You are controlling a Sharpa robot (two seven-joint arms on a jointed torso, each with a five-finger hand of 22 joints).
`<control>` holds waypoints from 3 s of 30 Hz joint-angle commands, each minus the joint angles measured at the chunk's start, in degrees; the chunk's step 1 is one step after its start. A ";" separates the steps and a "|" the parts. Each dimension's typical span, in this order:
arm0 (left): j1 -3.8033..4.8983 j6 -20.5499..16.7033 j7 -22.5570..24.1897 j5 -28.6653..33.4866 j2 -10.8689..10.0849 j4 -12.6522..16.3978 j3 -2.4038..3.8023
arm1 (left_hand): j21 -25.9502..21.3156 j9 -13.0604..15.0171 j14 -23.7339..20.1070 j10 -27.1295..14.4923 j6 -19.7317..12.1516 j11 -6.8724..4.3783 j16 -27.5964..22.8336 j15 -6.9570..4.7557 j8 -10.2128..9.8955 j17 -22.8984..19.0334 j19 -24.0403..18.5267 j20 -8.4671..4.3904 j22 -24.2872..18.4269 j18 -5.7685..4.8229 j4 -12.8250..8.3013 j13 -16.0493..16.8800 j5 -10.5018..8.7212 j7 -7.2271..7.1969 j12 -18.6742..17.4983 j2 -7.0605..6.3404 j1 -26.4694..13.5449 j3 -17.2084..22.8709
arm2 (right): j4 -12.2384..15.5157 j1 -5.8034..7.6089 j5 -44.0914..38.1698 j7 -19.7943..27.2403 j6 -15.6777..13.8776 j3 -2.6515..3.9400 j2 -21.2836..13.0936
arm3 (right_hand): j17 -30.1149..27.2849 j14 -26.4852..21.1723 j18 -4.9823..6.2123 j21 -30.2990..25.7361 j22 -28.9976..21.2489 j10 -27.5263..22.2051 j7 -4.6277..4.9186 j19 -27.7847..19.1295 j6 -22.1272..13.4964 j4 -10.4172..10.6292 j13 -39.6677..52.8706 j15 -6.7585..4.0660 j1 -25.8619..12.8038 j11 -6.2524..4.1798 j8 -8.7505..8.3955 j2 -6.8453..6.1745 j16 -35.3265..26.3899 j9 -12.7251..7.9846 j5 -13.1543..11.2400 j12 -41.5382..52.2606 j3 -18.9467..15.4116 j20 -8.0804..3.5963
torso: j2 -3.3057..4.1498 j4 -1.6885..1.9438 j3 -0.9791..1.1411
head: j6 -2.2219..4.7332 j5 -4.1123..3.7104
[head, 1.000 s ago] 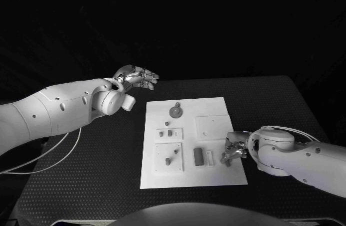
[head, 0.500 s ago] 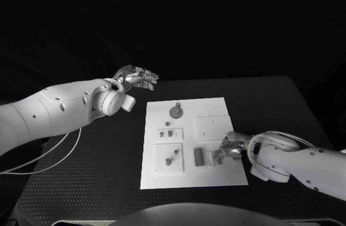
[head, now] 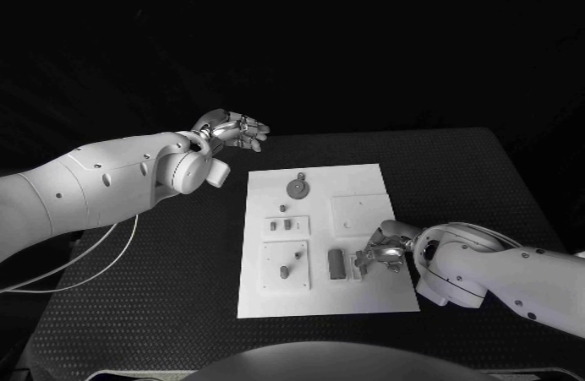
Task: Assemble the parts on the task board
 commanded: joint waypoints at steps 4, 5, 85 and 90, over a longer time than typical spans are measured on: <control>0.05 0.58 0.46 0.25 0.12 0.18 0.04 | 0.30 -0.09 0.13 -0.50 -0.39 -0.05 -0.25 0.22 0.34 0.06 -0.18 0.19 -0.08 -0.04 0.22 -0.03 0.30 -0.03 0.11 -0.15 -0.47 0.00 | -0.33 -0.05 1.10 -0.28 2.34 -0.03 0.69 | -0.14 0.45 0.39 0.37 0.79 0.82 0.41 0.46 0.17 0.00 -0.08 -0.31 2.95 -0.29 0.13 2.31 0.15 0.38 0.08 0.32 -0.27 0.04 | 0.03 -0.01 -0.02 | -0.16 0.03; 0.06 0.58 0.46 0.25 0.12 0.18 0.04 | 0.30 -0.09 0.13 -0.50 -0.39 -0.05 -0.26 0.22 0.34 0.07 -0.18 0.19 -0.08 -0.04 0.22 -0.03 0.30 -0.03 0.11 -0.15 -0.48 0.00 | -0.34 -0.05 1.21 -0.28 2.37 -0.03 0.78 | -0.13 0.46 0.39 0.36 0.78 0.82 0.41 0.46 0.17 0.00 -0.08 -0.31 2.94 -0.29 0.12 2.32 0.15 0.38 0.08 0.31 -0.28 0.04 | 0.03 -0.01 -0.02 | -0.16 0.03; 0.06 0.65 0.26 0.25 0.07 0.17 0.02 | 0.33 -0.14 0.12 -0.58 -0.41 -0.03 -0.41 0.25 0.43 0.26 -0.23 0.21 -0.15 -0.04 0.53 -0.02 0.30 -0.04 0.12 -0.24 -0.57 0.11 | -2.04 -0.07 2.23 -0.22 3.93 -0.14 2.10 | -1.93 -0.13 0.39 -1.04 0.16 0.64 0.58 1.23 1.18 2.58 -0.93 -0.41 -5.87 -0.13 -0.93 -2.07 -0.33 -1.24 0.06 -0.43 -0.25 0.19 | 0.00 -0.03 0.02 | -0.76 0.93; 0.06 0.67 0.24 0.25 0.09 0.17 0.02 | 0.34 -0.15 0.12 -0.58 -0.42 -0.02 -0.42 0.25 0.43 0.28 -0.23 0.21 -0.15 -0.04 0.56 -0.02 0.30 -0.03 0.12 -0.25 -0.59 0.10 | -2.08 -0.07 2.11 -0.24 4.17 -0.15 2.10 | -1.96 -0.19 0.39 -1.09 0.17 0.56 0.61 1.20 1.09 2.54 -0.94 -0.41 -5.81 -0.11 -0.99 -2.20 -0.37 -1.28 0.06 -0.45 -0.09 0.17 | 0.01 -0.04 0.02 | -0.81 0.93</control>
